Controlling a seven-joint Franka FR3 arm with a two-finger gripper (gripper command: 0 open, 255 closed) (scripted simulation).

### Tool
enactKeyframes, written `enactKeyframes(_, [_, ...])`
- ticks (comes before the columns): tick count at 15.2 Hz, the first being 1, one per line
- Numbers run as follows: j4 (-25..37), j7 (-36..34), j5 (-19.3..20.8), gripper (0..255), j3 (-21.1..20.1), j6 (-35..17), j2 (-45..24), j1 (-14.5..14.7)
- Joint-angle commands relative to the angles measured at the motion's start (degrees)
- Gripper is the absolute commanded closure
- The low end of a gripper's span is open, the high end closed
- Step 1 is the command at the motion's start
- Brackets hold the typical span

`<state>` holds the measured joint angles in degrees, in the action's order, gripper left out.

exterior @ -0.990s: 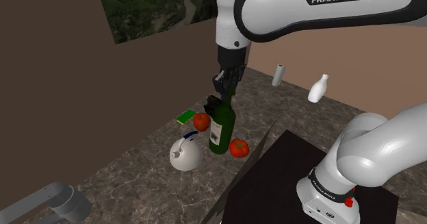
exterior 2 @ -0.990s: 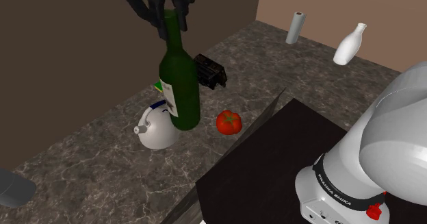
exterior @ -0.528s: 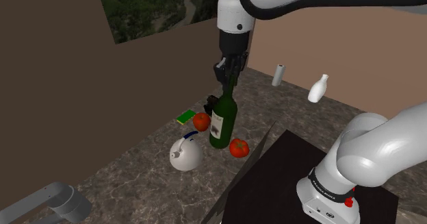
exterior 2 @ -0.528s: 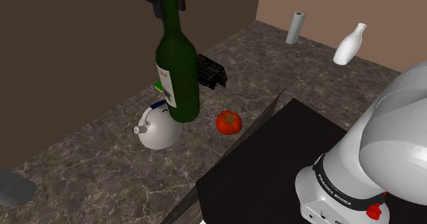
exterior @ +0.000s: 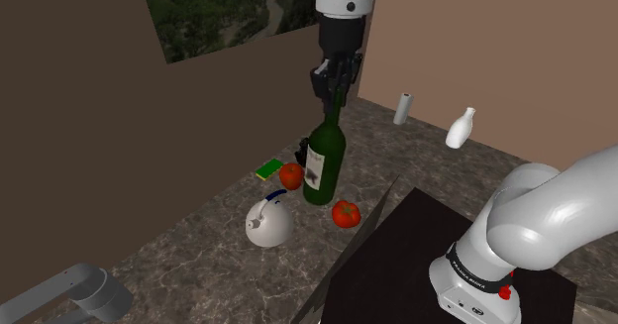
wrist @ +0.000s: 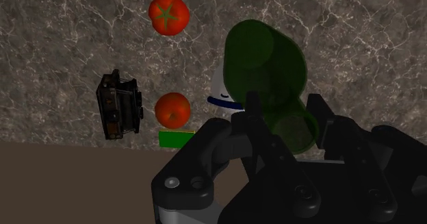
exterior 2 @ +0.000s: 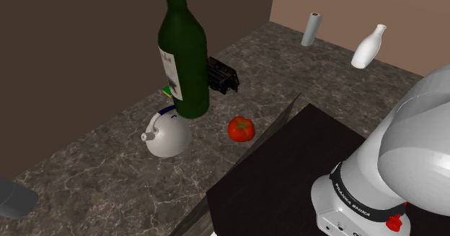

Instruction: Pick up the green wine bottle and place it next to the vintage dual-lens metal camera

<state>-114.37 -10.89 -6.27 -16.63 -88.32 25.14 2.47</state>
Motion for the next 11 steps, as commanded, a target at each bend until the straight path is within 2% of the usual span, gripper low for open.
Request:
enactKeyframes(1, [1.6, -0.1, 0.1, 255, 0.0, 1.4, -0.2, 0.0])
enactKeyframes(3, [3.5, -0.2, 0.2, 255, 0.1, 2.8, -0.7, -0.1])
enactKeyframes(11, [0.6, 9.7, 3.7, 255, 6.8, -2.6, -3.8, -3.6])
